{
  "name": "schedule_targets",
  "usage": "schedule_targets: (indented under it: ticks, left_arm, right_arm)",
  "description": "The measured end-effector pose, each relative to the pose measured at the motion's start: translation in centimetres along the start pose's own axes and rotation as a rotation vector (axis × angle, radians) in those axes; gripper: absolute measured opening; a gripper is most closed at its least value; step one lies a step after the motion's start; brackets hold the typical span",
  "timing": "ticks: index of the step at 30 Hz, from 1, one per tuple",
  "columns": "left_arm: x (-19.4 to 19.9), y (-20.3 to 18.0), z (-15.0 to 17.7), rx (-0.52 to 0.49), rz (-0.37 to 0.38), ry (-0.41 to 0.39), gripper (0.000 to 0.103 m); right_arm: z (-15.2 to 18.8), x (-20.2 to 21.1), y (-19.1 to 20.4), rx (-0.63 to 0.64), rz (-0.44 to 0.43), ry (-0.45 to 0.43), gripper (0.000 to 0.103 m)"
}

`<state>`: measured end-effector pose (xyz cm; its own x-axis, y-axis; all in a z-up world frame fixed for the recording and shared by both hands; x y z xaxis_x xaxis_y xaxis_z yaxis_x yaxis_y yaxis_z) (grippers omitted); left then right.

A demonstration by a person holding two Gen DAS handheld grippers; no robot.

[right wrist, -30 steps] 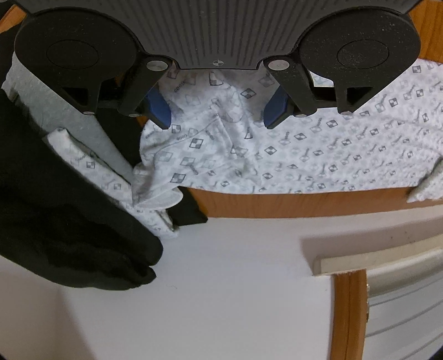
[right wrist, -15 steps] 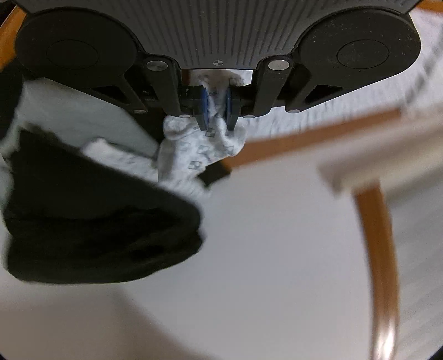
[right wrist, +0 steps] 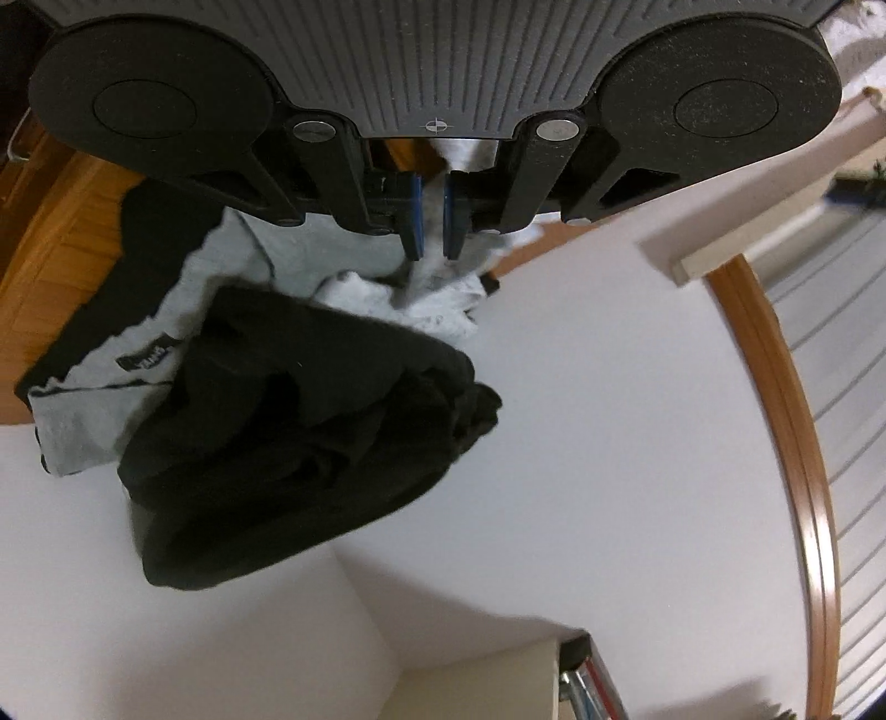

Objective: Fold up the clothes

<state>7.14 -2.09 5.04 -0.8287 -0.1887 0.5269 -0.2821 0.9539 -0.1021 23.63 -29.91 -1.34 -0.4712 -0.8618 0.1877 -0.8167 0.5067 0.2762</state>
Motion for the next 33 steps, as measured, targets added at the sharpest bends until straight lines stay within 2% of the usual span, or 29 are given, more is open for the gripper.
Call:
schedule_targets:
  ticks: [1,3,5,8,11,12,13,14,18,21,24,25,26,28,33]
  left_arm:
    - [-2.4,-1.8,-1.0,-0.014,0.027,0.009,0.09]
    - [-6.9,-4.6,-2.2,-0.022,0.069,0.03,0.09]
    - [-10.9,-7.0,-3.0,-0.027,0.091,0.042,0.09]
    - [-16.0,-9.5,-3.5,-0.02,0.128,0.057,0.09]
    - [-20.2,-10.8,-3.7,-0.029,0.132,0.079,0.089]
    - [-21.3,-10.9,-3.7,-0.024,0.14,0.09,0.083]
    - [-22.2,-10.9,-3.8,-0.01,0.154,0.106,0.079]
    - [-23.1,-10.9,-4.0,0.007,0.169,0.12,0.08]
    - [-25.9,-10.7,-4.8,0.085,0.219,0.148,0.079]
    - [-27.3,-11.1,-5.0,0.102,0.234,0.168,0.075]
    - [-28.3,-11.3,-4.6,0.106,0.242,0.205,0.052]
    - [-28.5,-11.2,-4.4,0.109,0.247,0.215,0.043]
    - [-28.6,-11.3,-4.3,0.108,0.255,0.22,0.037]
    - [-28.4,-11.5,-4.3,0.103,0.283,0.217,0.003]
    - [-25.1,-12.3,-5.9,0.024,0.292,0.154,0.002]
  right_arm:
    - [0.1,0.0,0.2,0.016,-0.011,0.011,0.014]
    - [0.4,0.3,1.2,0.057,-0.029,0.007,0.024]
    - [0.7,0.6,2.3,0.099,-0.047,0.004,0.045]
    - [1.3,0.8,4.3,0.165,-0.082,0.019,0.056]
    - [2.0,0.7,6.1,0.254,-0.078,0.013,0.06]
    - [2.1,0.4,6.7,0.289,-0.073,0.019,0.059]
    - [2.2,0.0,7.2,0.32,-0.065,0.031,0.047]
    - [2.1,-0.4,7.7,0.342,-0.052,0.041,0.041]
    - [1.4,-1.3,8.5,0.38,-0.051,0.065,0.04]
    - [1.3,-2.4,9.2,0.421,-0.059,0.115,0.041]
    - [1.6,-3.8,9.2,0.443,-0.059,0.177,0.04]
    - [1.7,-4.2,9.0,0.438,-0.062,0.191,0.036]
    - [1.7,-4.5,8.6,0.424,-0.067,0.2,0.021]
    - [1.3,-4.5,8.0,0.377,-0.095,0.191,0.008]
    - [-1.2,-3.1,7.7,0.306,-0.122,0.122,0.006]
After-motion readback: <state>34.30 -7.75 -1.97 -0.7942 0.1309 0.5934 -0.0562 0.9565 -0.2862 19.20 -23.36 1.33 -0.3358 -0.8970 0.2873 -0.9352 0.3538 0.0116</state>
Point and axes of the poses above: each gripper's, at about its wrist camera, not at the fingertips, and x roughly against the way its jaws point, y to its left, z to its underside, the point moved 6 cm from there along -x, roughly the way its jaws point, and after that the axes turned 10 degrees about x, right-handed, at the moved point
